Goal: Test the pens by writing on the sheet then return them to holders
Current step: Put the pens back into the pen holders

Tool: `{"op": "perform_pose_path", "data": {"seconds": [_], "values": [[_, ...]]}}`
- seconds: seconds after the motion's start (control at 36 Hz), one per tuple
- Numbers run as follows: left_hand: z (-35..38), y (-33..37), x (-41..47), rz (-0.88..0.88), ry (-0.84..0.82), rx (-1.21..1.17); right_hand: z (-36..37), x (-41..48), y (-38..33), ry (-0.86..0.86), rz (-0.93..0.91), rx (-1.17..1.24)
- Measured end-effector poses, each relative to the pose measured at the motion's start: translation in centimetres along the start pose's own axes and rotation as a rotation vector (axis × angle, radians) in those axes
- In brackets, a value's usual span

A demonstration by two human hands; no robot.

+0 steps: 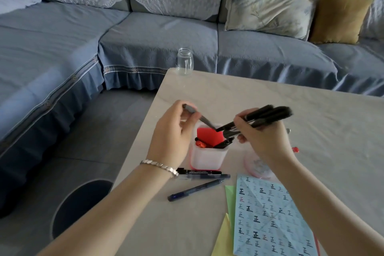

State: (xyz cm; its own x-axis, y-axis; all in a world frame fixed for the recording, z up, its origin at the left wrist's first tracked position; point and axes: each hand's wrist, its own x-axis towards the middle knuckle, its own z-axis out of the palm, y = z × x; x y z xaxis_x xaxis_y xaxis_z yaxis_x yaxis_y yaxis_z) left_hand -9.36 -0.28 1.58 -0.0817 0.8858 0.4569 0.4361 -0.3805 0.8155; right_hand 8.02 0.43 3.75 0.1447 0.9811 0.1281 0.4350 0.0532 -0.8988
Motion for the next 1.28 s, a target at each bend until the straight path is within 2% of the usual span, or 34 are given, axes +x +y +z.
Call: {"op": "perform_pose_path", "data": {"seconds": [0.08,0.17,0.25,0.31,0.44,0.58,0.72,0.78,0.89,0.94,1.03,1.08,1.19,1.28], "values": [[0.9,-0.9,0.5,0.0,-0.127,0.212,1.2,0.9,1.0,-0.104,0.087,-0.117],[2.1,-2.0,0.3,-0.023,-0.23,0.267,2.0,1.7,1.3,-0.1,0.062,-0.282],[3.3,-3.2,-0.2,-0.051,-0.287,0.356,2.4,2.3,1.1,-0.062,0.014,-0.298],[4.0,-3.8,-0.6,-0.029,-0.255,0.401,2.7,2.4,1.5,-0.043,-0.04,-0.251],[5.3,-4.3,-1.6,0.006,-0.23,0.335,3.5,1.7,2.4,0.004,-0.18,-0.2],[4.9,-4.6,-1.2,-0.005,-0.323,0.226,4.5,1.3,3.8,-0.049,-0.364,-0.459],[4.4,-5.2,0.7,-0.083,-0.435,0.27,4.6,0.4,4.3,-0.123,-0.354,-0.531],[3.7,-5.1,0.5,-0.074,-0.429,0.26,4.1,-0.4,4.5,-0.091,-0.377,-0.514],[2.0,-4.8,-2.2,-0.008,-0.24,0.203,2.8,-2.8,5.4,0.049,-0.651,-0.42],[1.2,-5.6,-3.9,0.009,-0.132,0.222,2.7,-3.7,6.3,-0.04,-0.722,-0.42],[0.4,-7.6,-6.6,0.009,-0.097,0.31,3.6,-4.7,8.2,-0.278,-0.657,-0.535],[0.3,-8.6,-8.2,-0.01,-0.163,0.367,4.5,-5.0,8.9,-0.405,-0.573,-0.661],[1.0,-9.8,-9.7,-0.033,-0.443,0.623,6.1,-5.2,9.5,-0.6,-0.435,-0.761],[1.2,-10.5,-9.7,-0.108,-0.551,0.746,7.3,-5.4,9.8,-0.606,-0.434,-0.854]]}}
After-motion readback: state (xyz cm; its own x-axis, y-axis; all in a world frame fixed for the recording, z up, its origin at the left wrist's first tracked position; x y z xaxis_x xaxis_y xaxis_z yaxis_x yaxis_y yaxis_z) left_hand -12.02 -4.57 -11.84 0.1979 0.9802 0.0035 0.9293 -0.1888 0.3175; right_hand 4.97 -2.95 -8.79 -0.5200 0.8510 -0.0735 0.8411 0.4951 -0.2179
